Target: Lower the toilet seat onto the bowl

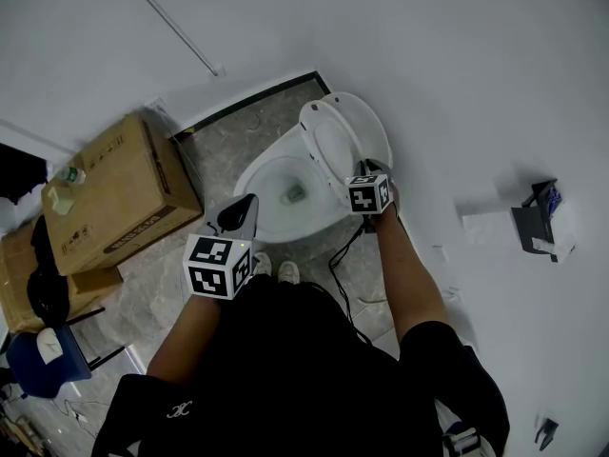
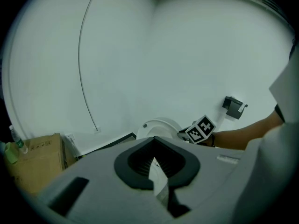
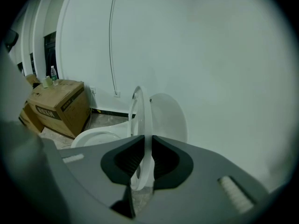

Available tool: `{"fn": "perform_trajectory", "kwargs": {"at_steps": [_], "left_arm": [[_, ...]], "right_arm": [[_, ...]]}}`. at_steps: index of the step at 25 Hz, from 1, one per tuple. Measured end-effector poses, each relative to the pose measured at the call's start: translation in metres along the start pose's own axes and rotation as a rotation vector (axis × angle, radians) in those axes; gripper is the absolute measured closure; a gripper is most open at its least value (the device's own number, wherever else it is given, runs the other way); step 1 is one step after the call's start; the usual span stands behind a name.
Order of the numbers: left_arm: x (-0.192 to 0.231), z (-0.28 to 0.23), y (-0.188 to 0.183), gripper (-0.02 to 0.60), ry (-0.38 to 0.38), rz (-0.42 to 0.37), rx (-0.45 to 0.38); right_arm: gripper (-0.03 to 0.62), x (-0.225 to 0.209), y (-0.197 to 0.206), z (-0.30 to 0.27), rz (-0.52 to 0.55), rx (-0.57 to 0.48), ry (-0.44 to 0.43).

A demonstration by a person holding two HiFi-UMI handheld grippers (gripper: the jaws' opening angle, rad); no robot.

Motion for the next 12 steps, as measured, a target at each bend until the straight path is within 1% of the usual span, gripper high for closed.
{"fn": "perform_trajectory", "kwargs": {"at_steps": [8, 12], "left_arm": [[0.004, 0.006, 0.010, 0.574, -0.012, 0.024, 0.010], [0.006, 0.008, 0.016, 0.574, -0.020, 0.037, 0.017]], "right_arm": [[0.536, 0.044, 0.003, 0.003, 0.040, -0.001, -0.086], [0.533, 0.073, 0.007, 0.002, 0.084, 0.006, -0.137]]}}
Point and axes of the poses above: the fingertips, and each gripper's own axes: z backward along the fingers, x to its left, y out of its underside, the point moved 7 cm from there along z, backward along the fingers, and after that the axes turned 12 degrees about -y, right-handed, at the moved point
